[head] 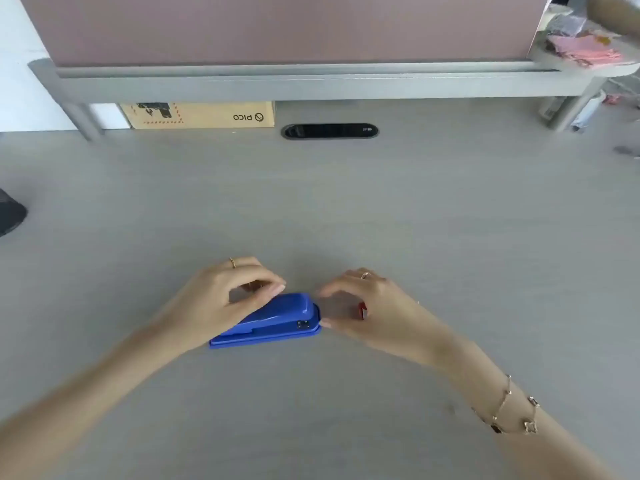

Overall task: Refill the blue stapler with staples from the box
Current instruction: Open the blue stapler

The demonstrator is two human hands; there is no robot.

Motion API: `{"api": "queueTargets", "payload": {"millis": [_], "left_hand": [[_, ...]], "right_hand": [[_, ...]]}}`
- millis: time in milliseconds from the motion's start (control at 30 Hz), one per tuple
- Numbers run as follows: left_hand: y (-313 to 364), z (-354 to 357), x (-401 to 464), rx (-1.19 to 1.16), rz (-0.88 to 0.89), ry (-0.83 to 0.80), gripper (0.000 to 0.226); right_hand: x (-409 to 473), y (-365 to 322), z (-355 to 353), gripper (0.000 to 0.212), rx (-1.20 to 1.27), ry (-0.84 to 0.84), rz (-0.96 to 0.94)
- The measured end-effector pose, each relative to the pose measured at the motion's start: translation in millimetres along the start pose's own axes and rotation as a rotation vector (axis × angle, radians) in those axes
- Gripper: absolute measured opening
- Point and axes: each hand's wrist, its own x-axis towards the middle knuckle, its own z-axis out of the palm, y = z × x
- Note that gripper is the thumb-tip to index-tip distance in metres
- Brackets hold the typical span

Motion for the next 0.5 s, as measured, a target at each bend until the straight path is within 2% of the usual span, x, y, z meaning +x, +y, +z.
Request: {"api": "queueTargets", "payload": {"millis": [200, 500], "left_hand": [[-3.9, 5.1, -11.4, 0.085, 0.065, 0.051, 0.043], [-3.0, 0.9, -14.0, 0.221, 0.086, 0.013, 0.051]], "right_hand": [[-10.4, -12.3, 10.0, 0.019, -0.071, 0.109, -0.028], [-4.5, -8.3, 18.3, 0.012, 0.005, 0.138, -0.074]]}}
